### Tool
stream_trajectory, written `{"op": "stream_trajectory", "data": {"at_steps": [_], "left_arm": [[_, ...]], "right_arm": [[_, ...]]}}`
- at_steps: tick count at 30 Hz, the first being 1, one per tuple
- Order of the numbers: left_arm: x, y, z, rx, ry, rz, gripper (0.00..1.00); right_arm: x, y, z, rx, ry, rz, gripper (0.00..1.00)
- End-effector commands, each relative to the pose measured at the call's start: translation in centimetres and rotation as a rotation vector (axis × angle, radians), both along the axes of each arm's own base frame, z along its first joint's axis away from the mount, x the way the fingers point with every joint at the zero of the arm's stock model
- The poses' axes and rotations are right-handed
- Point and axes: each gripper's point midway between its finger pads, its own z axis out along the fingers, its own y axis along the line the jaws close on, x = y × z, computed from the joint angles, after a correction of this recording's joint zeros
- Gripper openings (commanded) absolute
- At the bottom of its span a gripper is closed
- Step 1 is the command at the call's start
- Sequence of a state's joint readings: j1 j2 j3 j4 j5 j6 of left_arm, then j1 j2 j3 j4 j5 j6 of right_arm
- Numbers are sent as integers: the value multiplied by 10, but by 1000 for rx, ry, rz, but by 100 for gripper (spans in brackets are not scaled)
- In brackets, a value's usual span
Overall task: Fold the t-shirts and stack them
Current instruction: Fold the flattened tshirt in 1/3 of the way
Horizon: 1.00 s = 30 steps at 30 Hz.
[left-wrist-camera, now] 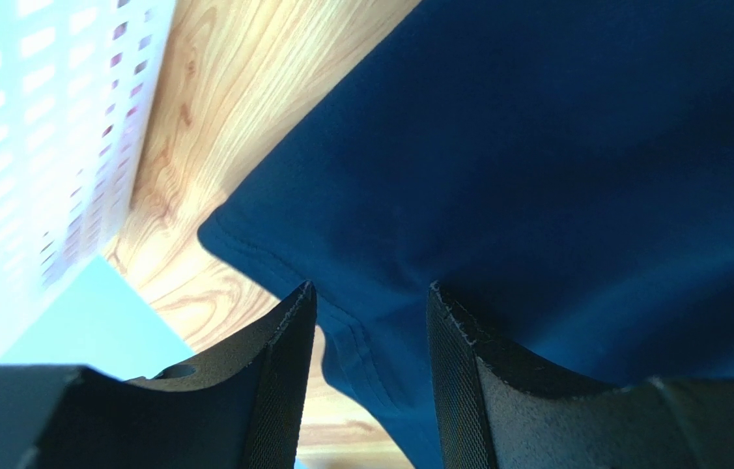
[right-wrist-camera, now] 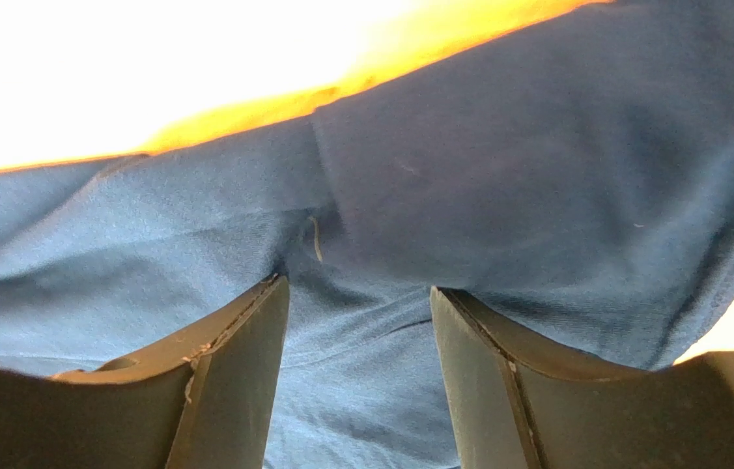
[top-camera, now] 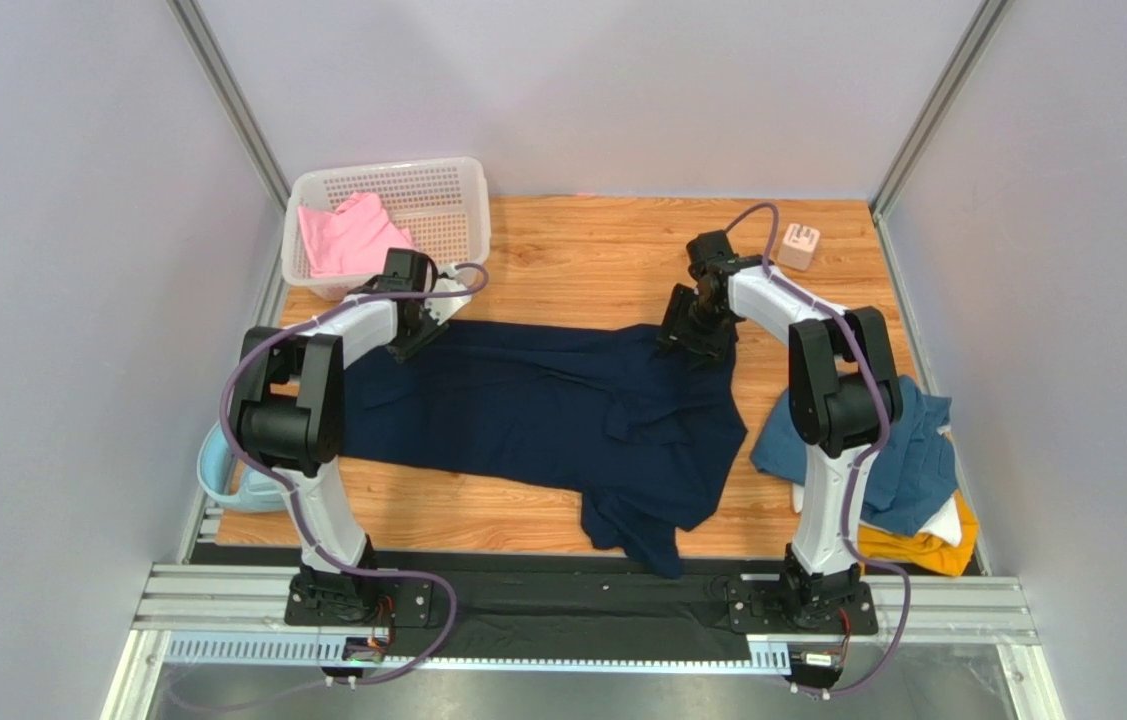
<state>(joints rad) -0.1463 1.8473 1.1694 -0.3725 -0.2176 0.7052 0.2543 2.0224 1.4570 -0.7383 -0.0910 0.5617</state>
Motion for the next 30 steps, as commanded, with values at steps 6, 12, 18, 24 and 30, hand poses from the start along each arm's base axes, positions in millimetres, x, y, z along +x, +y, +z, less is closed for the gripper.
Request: {"op": "stream_trajectory", "data": {"at_steps": [6,12,18,24,30], "left_arm": [[13,4,-10,6,-2,29,52],[4,3,-5,-4,2,22,52],[-1,9,27,10,-73,14,52],[1,-24,107,-162,-172,8,53],[-6,-74,119,-237,-167,-63,54]], "right_arm": [[57,-46,-28,28,27,-137,62],[115,-55,-6,10,-46,-126,61],[120,-48,72,-18,-186,-62,63],[68,-27,137,-147,-342,22,65],[-8,29,129,-384,-430,372,64]]}}
